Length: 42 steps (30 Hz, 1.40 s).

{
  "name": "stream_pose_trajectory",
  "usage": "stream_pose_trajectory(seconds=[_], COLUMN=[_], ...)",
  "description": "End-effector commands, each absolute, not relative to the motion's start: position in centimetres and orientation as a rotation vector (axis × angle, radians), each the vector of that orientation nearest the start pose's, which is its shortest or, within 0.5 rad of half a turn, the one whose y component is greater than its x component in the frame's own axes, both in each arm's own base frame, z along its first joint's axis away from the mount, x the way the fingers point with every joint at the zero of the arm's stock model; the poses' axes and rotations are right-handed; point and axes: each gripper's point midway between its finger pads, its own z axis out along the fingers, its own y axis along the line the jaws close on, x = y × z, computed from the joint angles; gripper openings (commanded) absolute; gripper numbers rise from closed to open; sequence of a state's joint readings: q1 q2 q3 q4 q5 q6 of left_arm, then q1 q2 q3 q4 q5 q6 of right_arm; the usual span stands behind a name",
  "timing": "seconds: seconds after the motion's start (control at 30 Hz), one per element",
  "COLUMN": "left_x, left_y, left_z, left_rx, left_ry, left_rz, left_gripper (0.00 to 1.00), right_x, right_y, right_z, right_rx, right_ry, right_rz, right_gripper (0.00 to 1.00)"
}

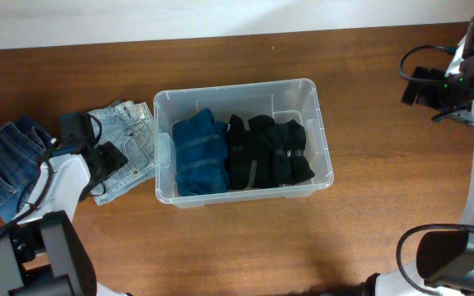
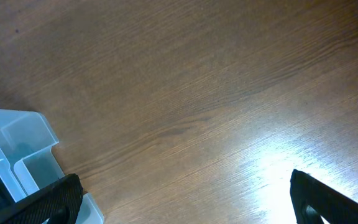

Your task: Pack container

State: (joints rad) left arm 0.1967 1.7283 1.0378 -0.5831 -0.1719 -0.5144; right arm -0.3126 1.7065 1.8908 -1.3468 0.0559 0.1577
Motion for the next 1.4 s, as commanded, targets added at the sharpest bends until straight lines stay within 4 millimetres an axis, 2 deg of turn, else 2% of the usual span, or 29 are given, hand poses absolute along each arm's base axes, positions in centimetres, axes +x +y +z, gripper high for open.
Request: stream_pose_trajectory(seconds=[0.0, 0.17, 0.5, 0.8, 1.03, 1.2, 1.37], left_x=[33.8, 34.3, 34.5, 34.6, 34.4, 34.6, 35.6], left_y=[10.4, 9.5, 9.1, 8.8, 7.6, 7.2, 5.2], left_z=[1.9, 0.6, 0.3, -1.5, -3.4, -3.4, -3.1], left_rx=[-1.047, -1.026, -1.017, -1.022, -1.022, -0.962, -0.796], left_ry=[2.623, 2.596, 2.596, 2.626, 2.681, 2.703, 2.731], left_rz=[0.197, 0.101, 0.073, 0.053, -0.031, -0.057, -0.214], left_gripper=[0.99, 0.99, 0.99, 0.99, 0.99, 0.99, 0.90], right_x=[36.2, 36.2, 36.2, 36.2, 36.2, 36.2, 36.2], right_y=[-12.9, -12.9, -12.9, -12.9, -12.9, -12.9, -12.9], right_z=[25.6, 25.6, 25.6, 25.6, 25.6, 25.6, 25.6], right_rx=[0.666, 0.665, 0.666, 0.666, 0.665, 0.666, 0.665], right_ry=[2.646, 2.645, 2.646, 2.645, 2.646, 2.645, 2.646], right_rz=[-0.131, -0.131, -0.131, -0.131, -0.131, -0.131, -0.131], right_gripper=[0.99, 0.99, 0.99, 0.99, 0.99, 0.99, 0.99])
